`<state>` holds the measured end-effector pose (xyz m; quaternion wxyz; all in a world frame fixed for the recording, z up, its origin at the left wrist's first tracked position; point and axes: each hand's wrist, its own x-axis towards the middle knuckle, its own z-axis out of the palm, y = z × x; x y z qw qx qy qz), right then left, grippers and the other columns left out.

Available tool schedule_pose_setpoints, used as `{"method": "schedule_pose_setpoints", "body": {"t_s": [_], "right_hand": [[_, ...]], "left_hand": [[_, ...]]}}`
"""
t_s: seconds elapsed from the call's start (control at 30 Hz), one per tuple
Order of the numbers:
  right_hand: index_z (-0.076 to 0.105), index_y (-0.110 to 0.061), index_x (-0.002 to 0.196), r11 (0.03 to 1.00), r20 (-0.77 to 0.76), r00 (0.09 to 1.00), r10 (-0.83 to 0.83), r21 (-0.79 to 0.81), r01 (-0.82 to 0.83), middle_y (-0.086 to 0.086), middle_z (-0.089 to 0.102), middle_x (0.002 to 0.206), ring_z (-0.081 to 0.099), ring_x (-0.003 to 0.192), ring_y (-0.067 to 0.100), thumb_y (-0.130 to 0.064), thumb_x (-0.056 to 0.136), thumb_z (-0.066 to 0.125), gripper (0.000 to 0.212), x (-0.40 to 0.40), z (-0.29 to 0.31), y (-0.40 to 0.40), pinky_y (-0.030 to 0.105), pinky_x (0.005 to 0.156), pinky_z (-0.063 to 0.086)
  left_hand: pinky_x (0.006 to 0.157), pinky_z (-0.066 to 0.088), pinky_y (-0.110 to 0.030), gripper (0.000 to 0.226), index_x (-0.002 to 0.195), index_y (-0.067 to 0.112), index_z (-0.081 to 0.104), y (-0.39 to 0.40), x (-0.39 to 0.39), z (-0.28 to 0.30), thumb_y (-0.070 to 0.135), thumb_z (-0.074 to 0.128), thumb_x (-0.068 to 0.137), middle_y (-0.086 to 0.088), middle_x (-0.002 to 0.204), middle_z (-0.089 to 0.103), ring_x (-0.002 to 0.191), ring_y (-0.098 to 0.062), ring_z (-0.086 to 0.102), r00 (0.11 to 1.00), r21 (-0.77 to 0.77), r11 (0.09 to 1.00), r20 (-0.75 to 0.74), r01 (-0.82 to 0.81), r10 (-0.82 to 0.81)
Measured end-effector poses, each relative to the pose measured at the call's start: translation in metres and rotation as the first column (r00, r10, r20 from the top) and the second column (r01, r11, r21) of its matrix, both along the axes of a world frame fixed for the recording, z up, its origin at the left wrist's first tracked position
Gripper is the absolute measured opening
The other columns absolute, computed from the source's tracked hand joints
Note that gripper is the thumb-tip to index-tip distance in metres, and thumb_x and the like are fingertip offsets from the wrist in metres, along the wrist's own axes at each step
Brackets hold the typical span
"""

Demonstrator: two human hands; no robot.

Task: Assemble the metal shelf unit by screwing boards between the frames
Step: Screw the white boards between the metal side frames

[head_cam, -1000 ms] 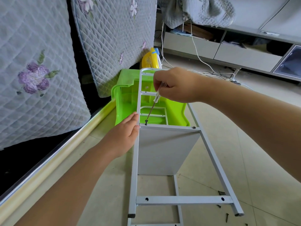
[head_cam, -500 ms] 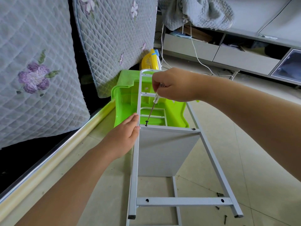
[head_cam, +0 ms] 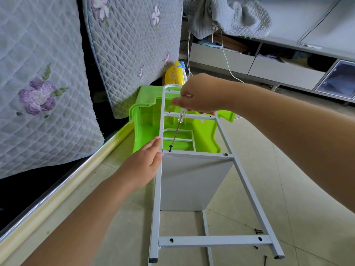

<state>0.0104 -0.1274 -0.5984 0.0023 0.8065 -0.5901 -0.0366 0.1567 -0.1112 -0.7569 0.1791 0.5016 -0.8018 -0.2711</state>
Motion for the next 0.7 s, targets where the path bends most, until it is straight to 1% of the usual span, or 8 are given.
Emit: {"method": "schedule_pose_setpoints", "body": {"t_s": [0.1, 0.17, 0.23, 0.3, 0.4, 0.47, 0.6, 0.7], "right_hand": [[0.044, -0.008, 0.063, 1.0, 0.013, 1.0, -0.006, -0.024, 0.007, 0.003, 0.047, 0.055, 0.049, 0.042, 0.009, -0.032, 0.099, 0.032, 0.045, -0.001, -0.003, -0.001, 0.003, 0.044, 0.033], [0.051, -0.002, 0.074, 1.0, 0.033, 0.999, 0.005, -0.026, -0.004, 0.004, 0.046, 0.061, 0.047, 0.055, 0.015, -0.025, 0.099, 0.033, 0.039, -0.002, -0.004, 0.0, 0.007, 0.047, 0.032], [0.058, 0.004, 0.093, 1.0, 0.077, 0.997, 0.018, 0.014, -0.019, 0.003, 0.054, 0.066, 0.048, 0.044, 0.005, -0.02, 0.098, 0.036, 0.033, -0.003, -0.004, 0.002, 0.004, 0.049, 0.034], [0.06, 0.003, 0.102, 0.999, 0.1, 0.994, 0.038, 0.029, -0.041, 0.007, 0.062, 0.076, 0.047, 0.044, 0.004, -0.02, 0.097, 0.039, 0.031, -0.005, -0.003, 0.004, 0.002, 0.051, 0.035], [0.06, 0.0, 0.106, 0.998, 0.124, 0.99, 0.067, -0.025, -0.065, 0.007, 0.057, 0.087, 0.041, 0.06, 0.012, -0.019, 0.096, 0.04, 0.03, -0.01, -0.003, 0.006, 0.007, 0.051, 0.032], [0.061, 0.001, 0.106, 0.995, 0.147, 0.986, 0.085, -0.057, -0.077, 0.004, 0.054, 0.085, 0.039, 0.062, 0.012, -0.017, 0.096, 0.041, 0.029, -0.013, -0.004, 0.007, 0.005, 0.052, 0.031], [0.06, 0.002, 0.106, 0.996, 0.151, 0.985, 0.078, -0.048, -0.072, 0.014, 0.062, 0.1, 0.042, 0.075, 0.013, -0.018, 0.096, 0.04, 0.031, -0.015, -0.008, 0.007, 0.008, 0.05, 0.027], [0.059, 0.003, 0.107, 0.997, 0.151, 0.986, 0.072, -0.039, -0.067, 0.015, 0.061, 0.104, 0.042, 0.077, 0.013, -0.018, 0.097, 0.039, 0.031, -0.015, -0.011, 0.005, 0.008, 0.049, 0.027]], "left_hand": [[0.11, 0.017, -0.019, 0.049, 0.148, 0.018, 0.014, 0.0, 0.0, 0.0, 0.022, 0.025, 0.101, 0.007, 0.156, 0.008, 0.142, -0.005, 0.012, 1.0, 0.001, 1.0, -0.005, -0.002, 0.002], [0.11, 0.016, -0.02, 0.049, 0.148, 0.018, 0.014, 0.0, 0.0, 0.0, 0.022, 0.025, 0.101, 0.007, 0.156, 0.009, 0.142, -0.005, 0.012, 1.0, 0.001, 1.0, -0.003, -0.002, 0.002], [0.111, 0.016, -0.02, 0.049, 0.148, 0.017, 0.013, 0.0, 0.0, 0.001, 0.022, 0.025, 0.101, 0.006, 0.156, 0.009, 0.142, -0.005, 0.012, 1.0, 0.003, 1.0, -0.001, -0.001, 0.001], [0.111, 0.017, -0.021, 0.049, 0.148, 0.017, 0.013, 0.0, 0.0, 0.0, 0.022, 0.025, 0.101, 0.006, 0.156, 0.009, 0.143, -0.006, 0.012, 1.0, 0.004, 1.0, 0.004, -0.001, 0.001], [0.111, 0.017, -0.022, 0.049, 0.148, 0.017, 0.013, 0.001, -0.001, 0.001, 0.022, 0.025, 0.101, 0.006, 0.156, 0.009, 0.143, -0.006, 0.012, 1.0, 0.005, 1.0, -0.001, -0.004, 0.004], [0.111, 0.017, -0.022, 0.049, 0.148, 0.017, 0.013, 0.001, -0.001, 0.002, 0.022, 0.025, 0.101, 0.006, 0.156, 0.009, 0.143, -0.006, 0.012, 1.0, 0.006, 1.0, -0.005, -0.004, 0.004], [0.111, 0.016, -0.02, 0.048, 0.148, 0.017, 0.014, 0.0, -0.002, 0.002, 0.021, 0.025, 0.101, 0.006, 0.156, 0.009, 0.142, -0.005, 0.012, 1.0, 0.007, 1.0, -0.014, -0.006, 0.006], [0.111, 0.015, -0.019, 0.048, 0.148, 0.016, 0.015, 0.0, -0.002, 0.001, 0.021, 0.025, 0.101, 0.007, 0.156, 0.009, 0.142, -0.005, 0.012, 1.0, 0.009, 1.0, -0.017, -0.008, 0.008]]}}
